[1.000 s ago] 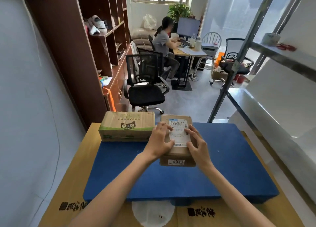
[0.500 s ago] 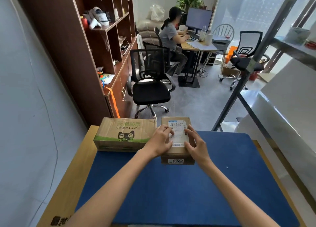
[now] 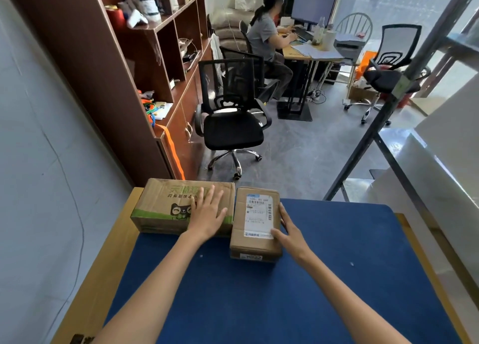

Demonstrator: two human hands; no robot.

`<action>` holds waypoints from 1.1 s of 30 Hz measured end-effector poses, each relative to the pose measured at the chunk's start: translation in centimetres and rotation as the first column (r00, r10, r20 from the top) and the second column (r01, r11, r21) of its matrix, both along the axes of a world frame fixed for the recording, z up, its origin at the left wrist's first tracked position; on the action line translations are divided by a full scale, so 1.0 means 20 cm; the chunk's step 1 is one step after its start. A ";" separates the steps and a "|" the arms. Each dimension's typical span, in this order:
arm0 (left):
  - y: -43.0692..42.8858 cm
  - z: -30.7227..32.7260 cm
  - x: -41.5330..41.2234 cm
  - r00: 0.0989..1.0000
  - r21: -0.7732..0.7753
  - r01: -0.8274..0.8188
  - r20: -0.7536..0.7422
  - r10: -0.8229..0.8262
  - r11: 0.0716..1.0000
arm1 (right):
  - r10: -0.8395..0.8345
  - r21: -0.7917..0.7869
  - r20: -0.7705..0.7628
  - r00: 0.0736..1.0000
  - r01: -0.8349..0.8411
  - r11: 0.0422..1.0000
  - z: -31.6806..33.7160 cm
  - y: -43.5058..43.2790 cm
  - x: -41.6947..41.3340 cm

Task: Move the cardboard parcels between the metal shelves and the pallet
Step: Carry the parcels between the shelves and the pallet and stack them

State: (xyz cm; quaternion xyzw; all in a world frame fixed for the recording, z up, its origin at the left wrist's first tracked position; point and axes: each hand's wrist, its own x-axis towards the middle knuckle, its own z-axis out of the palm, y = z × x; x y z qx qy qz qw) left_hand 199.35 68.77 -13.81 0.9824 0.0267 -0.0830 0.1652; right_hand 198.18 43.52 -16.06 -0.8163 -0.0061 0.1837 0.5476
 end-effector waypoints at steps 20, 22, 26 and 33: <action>-0.17 0.13 -0.02 0.972 -0.091 0.113 0.218 -0.091 0.989 | -0.141 -0.120 0.225 0.964 0.171 0.978 0.13 -0.16 -0.07; -0.26 0.16 -0.01 0.952 -0.116 0.214 0.249 -0.180 0.970 | -0.185 -0.145 0.272 0.944 0.230 0.962 0.17 -0.21 -0.15; -0.53 0.25 -0.01 0.873 -0.127 0.436 0.303 -0.383 0.891 | -0.269 -0.218 0.381 0.884 0.369 0.904 0.27 -0.37 -0.33; -1.00 0.31 -0.26 0.615 -0.165 0.778 0.397 -0.681 0.607 | -0.565 -0.274 0.468 0.679 0.720 0.638 0.43 -0.63 -0.93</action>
